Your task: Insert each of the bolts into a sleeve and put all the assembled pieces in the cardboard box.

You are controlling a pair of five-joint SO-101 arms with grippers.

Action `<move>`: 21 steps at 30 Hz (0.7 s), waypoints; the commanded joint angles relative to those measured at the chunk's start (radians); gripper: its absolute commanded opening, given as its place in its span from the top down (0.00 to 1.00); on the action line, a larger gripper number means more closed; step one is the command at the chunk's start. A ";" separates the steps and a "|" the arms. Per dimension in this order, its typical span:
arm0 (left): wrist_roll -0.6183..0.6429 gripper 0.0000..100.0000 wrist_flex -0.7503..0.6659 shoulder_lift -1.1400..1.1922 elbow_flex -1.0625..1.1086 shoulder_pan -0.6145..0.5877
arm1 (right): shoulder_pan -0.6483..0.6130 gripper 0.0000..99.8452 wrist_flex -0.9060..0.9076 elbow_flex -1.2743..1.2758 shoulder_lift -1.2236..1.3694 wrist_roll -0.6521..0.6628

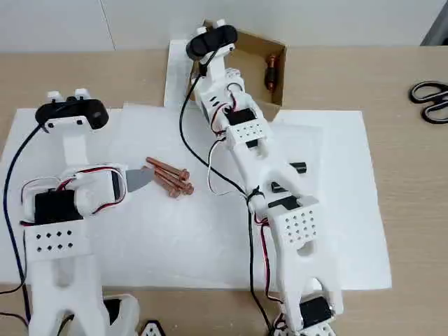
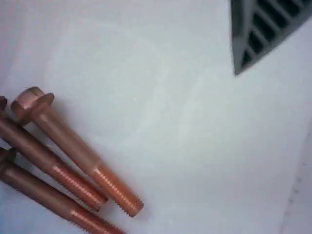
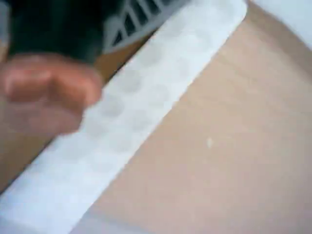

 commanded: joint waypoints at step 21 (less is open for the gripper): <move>-0.002 0.63 -0.017 -0.011 -0.007 -0.006 | -0.120 1.00 -0.022 -0.072 0.044 0.008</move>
